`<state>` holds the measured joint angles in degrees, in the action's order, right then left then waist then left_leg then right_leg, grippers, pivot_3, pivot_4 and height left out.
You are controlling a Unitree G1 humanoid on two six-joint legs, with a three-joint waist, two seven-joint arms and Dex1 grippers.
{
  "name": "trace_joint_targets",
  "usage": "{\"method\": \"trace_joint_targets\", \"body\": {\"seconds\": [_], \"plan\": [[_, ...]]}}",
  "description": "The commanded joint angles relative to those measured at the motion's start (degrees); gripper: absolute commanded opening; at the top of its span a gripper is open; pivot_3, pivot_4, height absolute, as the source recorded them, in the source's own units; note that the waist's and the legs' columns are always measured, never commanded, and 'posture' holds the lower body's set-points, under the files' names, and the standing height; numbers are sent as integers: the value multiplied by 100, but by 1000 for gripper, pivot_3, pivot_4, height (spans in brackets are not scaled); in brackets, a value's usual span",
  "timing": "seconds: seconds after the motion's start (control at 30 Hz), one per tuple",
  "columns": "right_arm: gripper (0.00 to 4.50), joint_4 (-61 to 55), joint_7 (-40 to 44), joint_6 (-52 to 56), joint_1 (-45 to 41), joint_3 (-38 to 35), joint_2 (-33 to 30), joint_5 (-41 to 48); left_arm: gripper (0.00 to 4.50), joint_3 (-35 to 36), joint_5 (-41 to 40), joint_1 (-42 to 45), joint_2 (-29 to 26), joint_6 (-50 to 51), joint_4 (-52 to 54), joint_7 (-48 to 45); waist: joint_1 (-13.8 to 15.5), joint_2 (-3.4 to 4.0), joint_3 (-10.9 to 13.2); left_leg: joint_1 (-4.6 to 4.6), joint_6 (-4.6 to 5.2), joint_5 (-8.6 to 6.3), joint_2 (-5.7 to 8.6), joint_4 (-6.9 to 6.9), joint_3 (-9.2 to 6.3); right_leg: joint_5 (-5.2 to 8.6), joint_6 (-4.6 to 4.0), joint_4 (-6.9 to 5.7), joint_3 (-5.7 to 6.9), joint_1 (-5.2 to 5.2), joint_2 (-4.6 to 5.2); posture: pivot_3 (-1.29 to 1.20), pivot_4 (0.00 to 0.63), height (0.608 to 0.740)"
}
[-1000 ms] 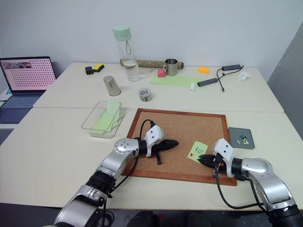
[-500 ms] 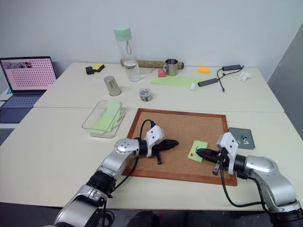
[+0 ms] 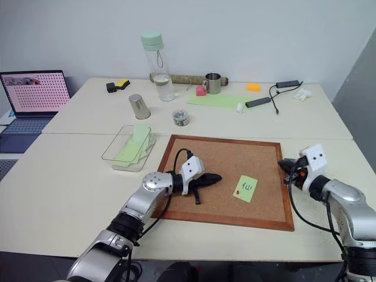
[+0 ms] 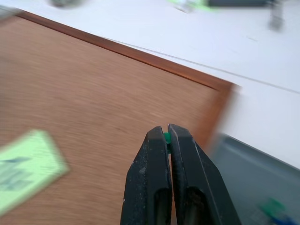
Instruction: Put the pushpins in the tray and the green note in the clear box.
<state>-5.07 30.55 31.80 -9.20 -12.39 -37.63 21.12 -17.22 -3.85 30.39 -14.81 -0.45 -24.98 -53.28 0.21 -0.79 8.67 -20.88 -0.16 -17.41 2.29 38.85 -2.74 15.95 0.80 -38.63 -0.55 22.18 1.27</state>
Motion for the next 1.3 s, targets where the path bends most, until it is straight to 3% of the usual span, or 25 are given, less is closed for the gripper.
{"method": "trace_joint_targets", "body": {"seconds": [0.03,0.07,0.47,0.63,0.77,0.9,1.0,1.23,1.3], "plan": [[41,310,-430,-21,-240,-93,21,-340,0,-101,212,-135,-58,102,-218,29,-4,0,0,0,0,0,0,0,1,0,0,0,-1,0,0,0,150,740],[41,396,-481,-17,-264,-77,36,-397,0,-105,214,-134,-56,103,-213,31,-3,0,0,0,0,0,0,0,0,0,0,0,0,0,0,0,150,740],[2616,428,-507,-138,-368,-181,65,-492,0,-115,212,-190,-66,140,-132,45,-9,1,0,0,1,0,0,-1,1,0,0,1,1,-1,0,0,150,740],[3728,-579,623,-303,19,54,-229,-41,0,-107,204,-179,-66,135,-149,36,-10,3,2,-1,1,0,0,-2,0,1,1,2,2,0,-1,0,150,740],[3728,-1460,1500,-404,433,633,-408,194,0,-116,199,-164,-63,139,-151,11,-17,0,3,-1,1,-1,0,-3,-3,3,4,6,4,-3,-1,0,150,740],[3728,-1741,1757,-417,501,1242,-283,142,0,-124,194,-133,-54,153,-157,-12,-19,-3,5,0,1,-1,0,-3,-5,3,6,7,6,-4,-1,0,150,740],[3728,-1511,1722,-650,381,1657,-58,-157,0,-145,200,-119,-50,167,-149,-35,-16,-5,6,0,1,-1,0,-3,-6,3,6,9,7,-4,-1,0,150,740],[3728,-774,1683,-1046,157,1856,338,-425,0,-169,196,-120,-82,197,-113,-73,-2,-10,9,-2,1,-1,1,-4,-10,3,5,15,9,-3,1,0,150,740],[3251,-660,1686,-1117,132,1841,428,-428,0,-166,195,-119,-90,209,-103,-79,-5,-10,9,-2,0,-1,1,-5,-10,3,4,17,8,-2,1,0,150,740]]}}
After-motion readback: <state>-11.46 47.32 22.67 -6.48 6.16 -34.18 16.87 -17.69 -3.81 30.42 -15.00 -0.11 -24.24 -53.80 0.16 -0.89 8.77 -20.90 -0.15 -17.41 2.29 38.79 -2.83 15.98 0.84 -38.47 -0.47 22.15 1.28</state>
